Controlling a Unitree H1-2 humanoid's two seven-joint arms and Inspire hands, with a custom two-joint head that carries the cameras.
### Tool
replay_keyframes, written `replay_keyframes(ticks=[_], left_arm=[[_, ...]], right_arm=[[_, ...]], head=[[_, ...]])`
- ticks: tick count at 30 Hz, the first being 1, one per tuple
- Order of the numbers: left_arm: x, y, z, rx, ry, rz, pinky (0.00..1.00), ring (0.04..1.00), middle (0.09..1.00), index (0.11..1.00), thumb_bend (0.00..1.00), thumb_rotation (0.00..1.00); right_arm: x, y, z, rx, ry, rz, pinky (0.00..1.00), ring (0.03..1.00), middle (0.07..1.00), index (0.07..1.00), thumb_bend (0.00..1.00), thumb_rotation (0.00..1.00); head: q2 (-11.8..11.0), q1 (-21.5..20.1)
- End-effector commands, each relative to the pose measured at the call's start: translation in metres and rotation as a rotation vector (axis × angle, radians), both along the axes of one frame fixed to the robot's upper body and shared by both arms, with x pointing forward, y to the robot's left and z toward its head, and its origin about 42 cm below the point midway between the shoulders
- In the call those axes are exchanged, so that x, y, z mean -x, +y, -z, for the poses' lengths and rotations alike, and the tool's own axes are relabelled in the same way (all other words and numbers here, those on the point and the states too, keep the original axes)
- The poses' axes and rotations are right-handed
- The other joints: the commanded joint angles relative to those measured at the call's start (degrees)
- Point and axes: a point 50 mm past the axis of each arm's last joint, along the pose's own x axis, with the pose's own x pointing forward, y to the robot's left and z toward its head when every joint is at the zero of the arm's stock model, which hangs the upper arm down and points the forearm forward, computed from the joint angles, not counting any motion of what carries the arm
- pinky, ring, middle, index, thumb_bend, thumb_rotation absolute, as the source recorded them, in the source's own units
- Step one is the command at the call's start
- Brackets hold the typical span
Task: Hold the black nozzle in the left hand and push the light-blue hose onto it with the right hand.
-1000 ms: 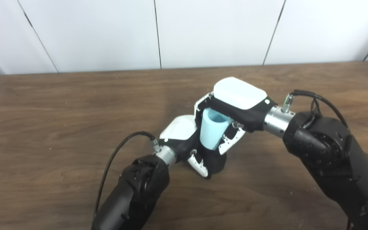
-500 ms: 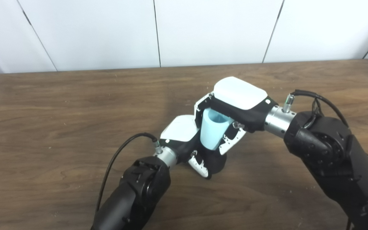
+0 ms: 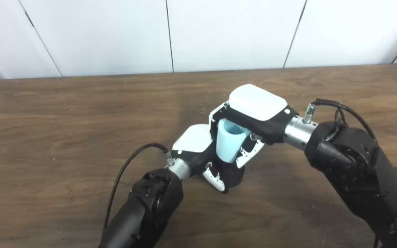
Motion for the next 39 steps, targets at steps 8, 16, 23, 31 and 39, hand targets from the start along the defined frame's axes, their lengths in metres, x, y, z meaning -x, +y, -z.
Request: replay_keyframes(ticks=[8, 16, 23, 31, 39], left_arm=[[0.010, -0.002, 0.036, -0.051, 0.163, 0.041, 1.00, 0.743, 0.537, 0.446, 0.52, 0.00], [0.008, -0.001, 0.036, -0.049, 0.145, 0.042, 1.00, 0.737, 0.554, 0.444, 0.51, 0.00], [0.007, 0.000, 0.036, -0.037, 0.147, 0.034, 1.00, 0.718, 0.552, 0.441, 0.51, 0.00], [0.009, -0.001, 0.037, -0.026, 0.158, 0.023, 1.00, 0.719, 0.553, 0.441, 0.51, 0.00], [0.006, -0.003, 0.037, -0.039, 0.149, 0.023, 1.00, 0.728, 0.554, 0.441, 0.51, 0.00]], right_arm=[[0.007, -0.002, 0.012, 0.223, -0.023, -0.012, 0.89, 0.823, 0.803, 0.701, 0.86, 0.07], [0.009, -0.005, 0.010, 0.307, -0.022, -0.021, 1.00, 0.995, 0.960, 0.845, 1.00, 0.24], [0.008, -0.006, 0.005, 0.330, -0.014, -0.027, 1.00, 1.000, 0.973, 0.870, 1.00, 0.32], [0.005, -0.007, -0.005, 0.299, -0.039, -0.012, 1.00, 1.000, 0.988, 0.910, 1.00, 0.37], [0.001, -0.008, -0.029, 0.205, -0.086, 0.007, 0.99, 1.000, 1.000, 0.937, 1.00, 0.44]], head=[[0.09, -0.17], [0.13, -0.15], [0.05, -0.09], [-0.02, -0.13], [-0.22, 0.00]])
